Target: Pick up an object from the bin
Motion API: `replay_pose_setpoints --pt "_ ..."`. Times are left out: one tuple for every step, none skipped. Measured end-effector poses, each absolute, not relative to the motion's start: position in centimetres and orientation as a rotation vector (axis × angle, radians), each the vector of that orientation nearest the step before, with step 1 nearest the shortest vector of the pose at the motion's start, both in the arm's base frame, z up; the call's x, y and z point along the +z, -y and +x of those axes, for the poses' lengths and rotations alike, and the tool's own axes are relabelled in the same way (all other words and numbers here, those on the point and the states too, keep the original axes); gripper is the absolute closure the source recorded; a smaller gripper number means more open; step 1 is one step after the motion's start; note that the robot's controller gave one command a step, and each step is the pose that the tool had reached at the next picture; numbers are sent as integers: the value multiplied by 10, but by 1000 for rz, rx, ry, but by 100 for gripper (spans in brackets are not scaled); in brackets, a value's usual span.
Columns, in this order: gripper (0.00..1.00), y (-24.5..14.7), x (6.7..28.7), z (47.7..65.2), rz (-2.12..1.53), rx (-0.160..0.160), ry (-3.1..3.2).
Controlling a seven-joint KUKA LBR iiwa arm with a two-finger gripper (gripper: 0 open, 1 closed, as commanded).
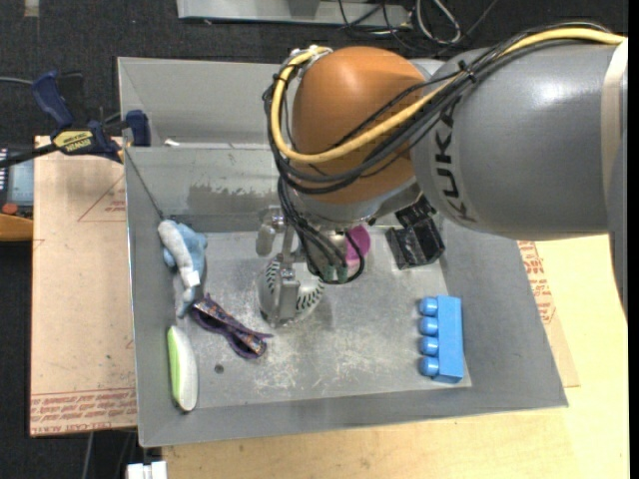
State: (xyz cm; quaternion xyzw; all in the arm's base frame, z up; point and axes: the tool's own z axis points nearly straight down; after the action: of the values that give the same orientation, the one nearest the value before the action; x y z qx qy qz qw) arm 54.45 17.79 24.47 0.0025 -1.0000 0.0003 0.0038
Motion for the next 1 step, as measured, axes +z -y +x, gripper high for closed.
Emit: replay_pose_setpoints --pt "0 -177 250 546 -1 -2 3142"
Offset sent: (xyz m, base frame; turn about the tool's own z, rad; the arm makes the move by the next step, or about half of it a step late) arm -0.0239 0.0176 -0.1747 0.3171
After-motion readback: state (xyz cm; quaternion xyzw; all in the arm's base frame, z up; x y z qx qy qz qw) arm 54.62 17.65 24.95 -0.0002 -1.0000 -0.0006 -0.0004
